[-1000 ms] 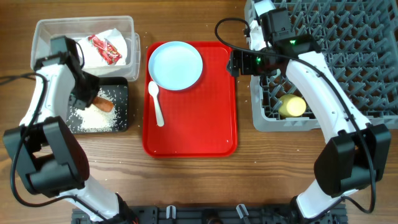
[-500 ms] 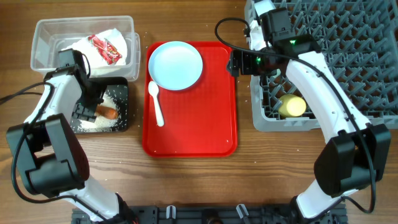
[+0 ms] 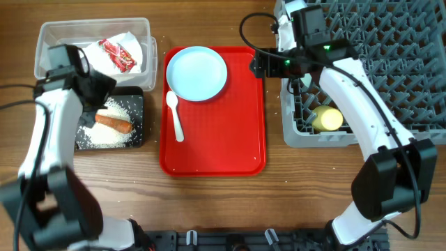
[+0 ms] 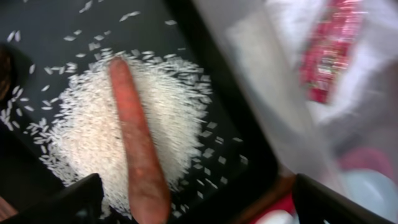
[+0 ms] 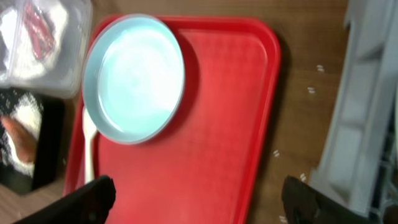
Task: Sort waste into correct bins and load items into the dishwasher rack
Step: 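Grasp the light-blue plate with the right gripper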
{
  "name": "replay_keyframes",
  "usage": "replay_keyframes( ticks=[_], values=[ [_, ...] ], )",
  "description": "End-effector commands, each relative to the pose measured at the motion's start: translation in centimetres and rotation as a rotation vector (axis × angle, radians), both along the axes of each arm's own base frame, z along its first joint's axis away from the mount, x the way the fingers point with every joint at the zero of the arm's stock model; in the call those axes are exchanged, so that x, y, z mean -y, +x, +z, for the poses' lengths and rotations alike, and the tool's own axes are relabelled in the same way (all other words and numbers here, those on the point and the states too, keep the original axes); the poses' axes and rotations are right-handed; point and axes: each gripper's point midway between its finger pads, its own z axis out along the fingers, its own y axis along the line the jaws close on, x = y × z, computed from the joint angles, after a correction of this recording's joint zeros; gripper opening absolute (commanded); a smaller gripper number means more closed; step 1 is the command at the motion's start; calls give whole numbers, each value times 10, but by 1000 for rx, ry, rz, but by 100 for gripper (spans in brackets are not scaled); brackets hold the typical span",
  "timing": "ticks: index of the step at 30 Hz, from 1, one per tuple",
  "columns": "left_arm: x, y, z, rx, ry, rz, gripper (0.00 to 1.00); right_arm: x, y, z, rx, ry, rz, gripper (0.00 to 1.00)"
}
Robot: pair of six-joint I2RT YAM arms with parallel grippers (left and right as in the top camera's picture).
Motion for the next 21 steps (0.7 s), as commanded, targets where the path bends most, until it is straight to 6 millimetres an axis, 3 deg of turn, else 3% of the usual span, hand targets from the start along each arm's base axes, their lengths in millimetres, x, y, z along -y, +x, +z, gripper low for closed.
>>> replay_keyframes(
  ticks=[1, 6, 9, 13, 21],
  values=[
    [29, 1, 51, 123, -2, -210, 99, -34, 2, 6, 31, 67, 23, 86],
    [57, -11, 56, 95, 15, -335, 100, -67, 16, -9, 66, 87, 19, 82],
    [68, -18, 50, 49, 21, -370, 99, -83, 23, -32, 68, 75, 29, 80],
    [77, -22, 46, 7, 75, -400, 98, -103, 24, -77, 19, 62, 51, 77],
    [85, -22, 46, 1, 112, -426, 99, -99, 34, -143, -21, -14, 20, 74]
  ],
)
